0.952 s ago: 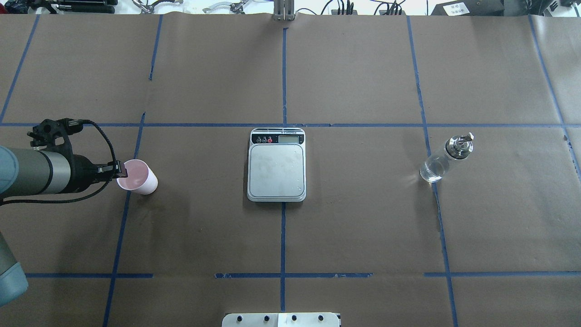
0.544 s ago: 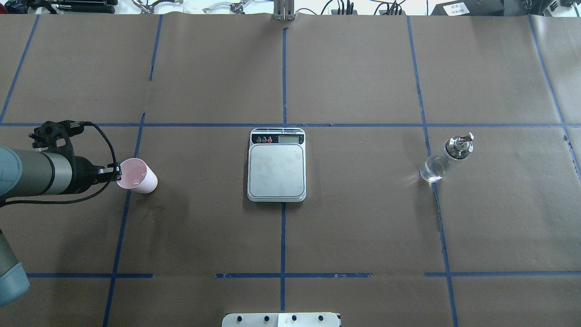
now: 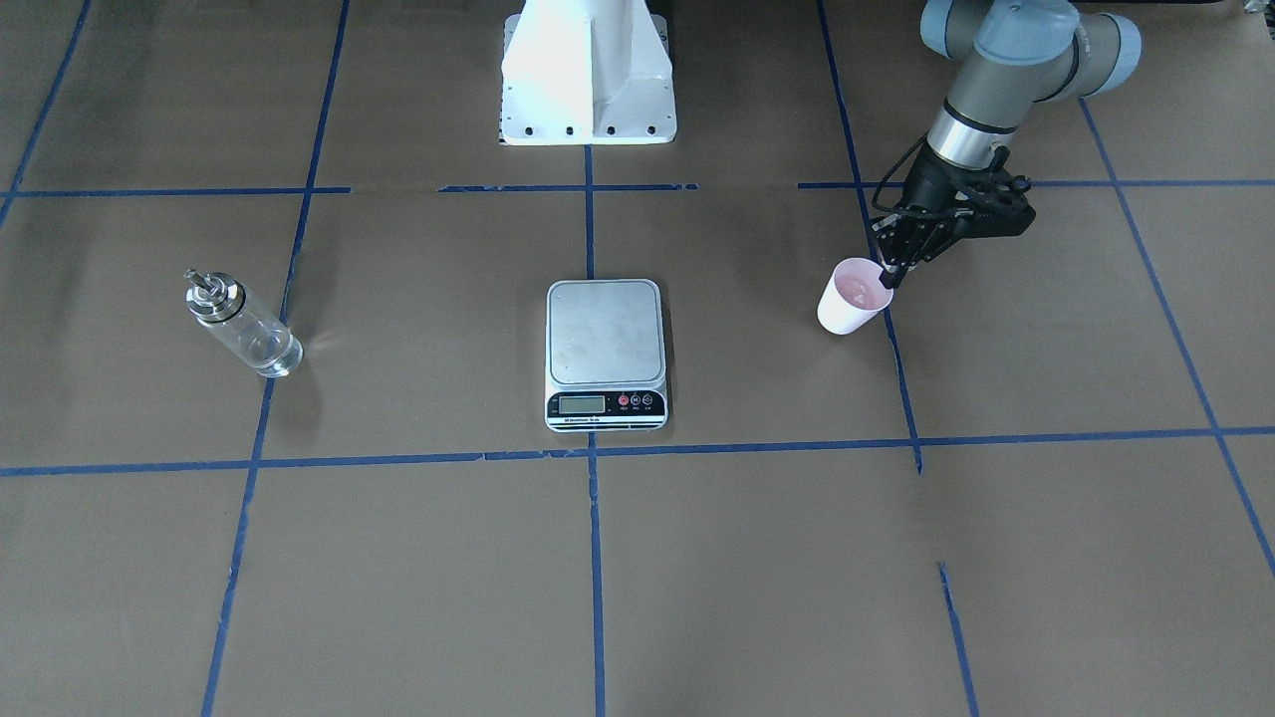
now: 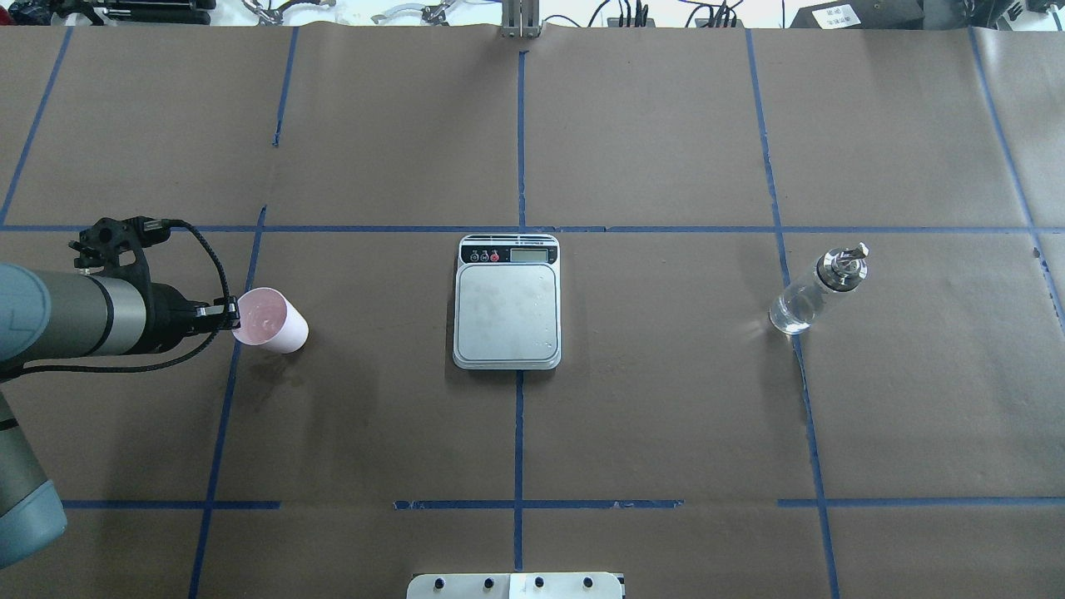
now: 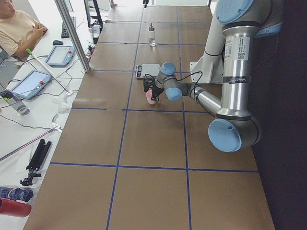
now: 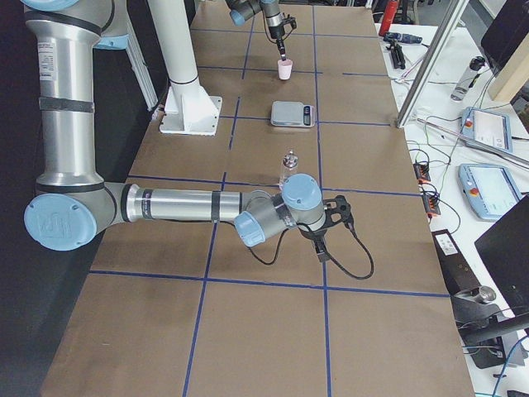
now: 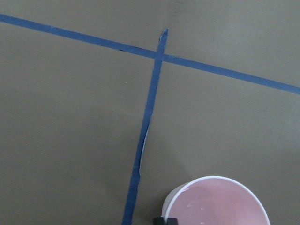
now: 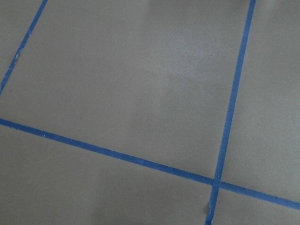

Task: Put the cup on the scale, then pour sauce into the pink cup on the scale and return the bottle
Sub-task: 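Carry the pink cup with the left gripper onto the scale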

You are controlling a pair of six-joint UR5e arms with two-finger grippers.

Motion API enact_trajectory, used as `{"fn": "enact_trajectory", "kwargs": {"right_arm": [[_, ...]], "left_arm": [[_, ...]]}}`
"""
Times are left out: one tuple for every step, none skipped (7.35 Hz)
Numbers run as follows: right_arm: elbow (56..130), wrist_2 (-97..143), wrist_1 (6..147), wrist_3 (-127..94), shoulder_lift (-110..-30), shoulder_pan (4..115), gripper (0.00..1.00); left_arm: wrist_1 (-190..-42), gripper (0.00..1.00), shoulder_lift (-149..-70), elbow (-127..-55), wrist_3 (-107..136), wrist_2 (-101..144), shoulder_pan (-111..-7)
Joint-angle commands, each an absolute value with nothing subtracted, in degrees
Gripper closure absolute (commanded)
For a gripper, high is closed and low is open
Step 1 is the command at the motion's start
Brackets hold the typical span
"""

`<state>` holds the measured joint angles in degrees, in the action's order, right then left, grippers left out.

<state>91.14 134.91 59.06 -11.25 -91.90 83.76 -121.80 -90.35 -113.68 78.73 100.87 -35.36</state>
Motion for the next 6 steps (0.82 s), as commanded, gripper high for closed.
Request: {"fn": "enact_trajectory", "kwargs": {"right_arm": [[91.1, 134.9, 59.1, -11.2, -92.0, 83.8, 0.00], [91.1, 134.9, 59.1, -11.2, -92.0, 83.8, 0.00], [91.1, 135.0, 59.1, -11.3, -92.1, 83.8, 0.00], [91.1, 134.9, 59.1, -11.3, -92.2, 83.8, 0.00], [91.1, 134.9, 59.1, -11.3, -92.2, 83.8, 0.00], [91.1, 134.9, 59.1, -11.3, -92.2, 83.8, 0.00]], "left_arm": [[-116.5, 1.00, -96.7, -114.9, 78.7, 101.2, -35.3], [-106.5, 1.00, -105.3, -114.8, 79.1, 101.1, -35.3], [-96.2, 1.00, -114.1, -114.2, 79.3, 101.0, -35.1], [-91.2, 1.00, -119.1, -113.7, 79.3, 100.7, -34.6], [-91.1, 1.00, -121.4, -112.3, 79.2, 100.5, -34.5], [-91.2, 1.00, -125.2, -108.3, 79.1, 97.4, -34.4]]}}
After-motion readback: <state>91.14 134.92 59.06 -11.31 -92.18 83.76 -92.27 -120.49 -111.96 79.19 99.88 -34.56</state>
